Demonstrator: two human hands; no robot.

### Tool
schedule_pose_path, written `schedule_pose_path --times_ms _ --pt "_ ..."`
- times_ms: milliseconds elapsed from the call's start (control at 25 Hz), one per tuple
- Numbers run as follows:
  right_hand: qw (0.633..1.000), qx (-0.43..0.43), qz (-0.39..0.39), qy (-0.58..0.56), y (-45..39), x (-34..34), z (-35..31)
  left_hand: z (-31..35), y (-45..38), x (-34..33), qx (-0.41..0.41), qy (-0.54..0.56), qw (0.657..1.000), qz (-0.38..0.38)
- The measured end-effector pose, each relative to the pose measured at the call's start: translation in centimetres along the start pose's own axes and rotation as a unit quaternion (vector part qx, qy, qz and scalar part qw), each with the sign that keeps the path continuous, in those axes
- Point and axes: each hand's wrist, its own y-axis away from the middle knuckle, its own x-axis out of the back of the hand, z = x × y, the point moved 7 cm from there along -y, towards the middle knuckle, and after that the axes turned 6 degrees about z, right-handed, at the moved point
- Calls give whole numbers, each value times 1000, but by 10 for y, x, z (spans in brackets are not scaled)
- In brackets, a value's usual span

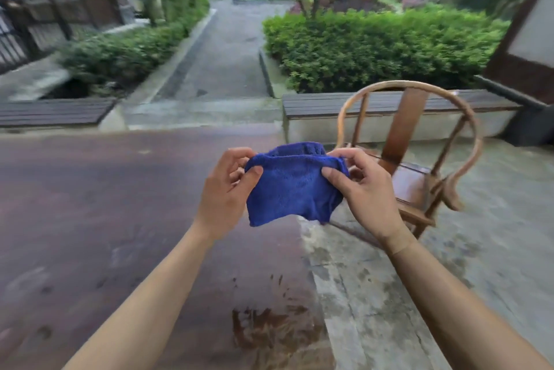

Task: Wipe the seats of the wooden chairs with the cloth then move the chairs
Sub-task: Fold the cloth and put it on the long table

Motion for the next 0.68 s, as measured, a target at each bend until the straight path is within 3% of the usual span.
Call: schedule_pose_path --times_ms 280,680 --pt "996 5 -76 -54 6 -67 -11 -4 19 67 35 -40 996 74" --pt "993 -65 -95 -22 41 -92 23 -50 46 78 81 -44 994 58"
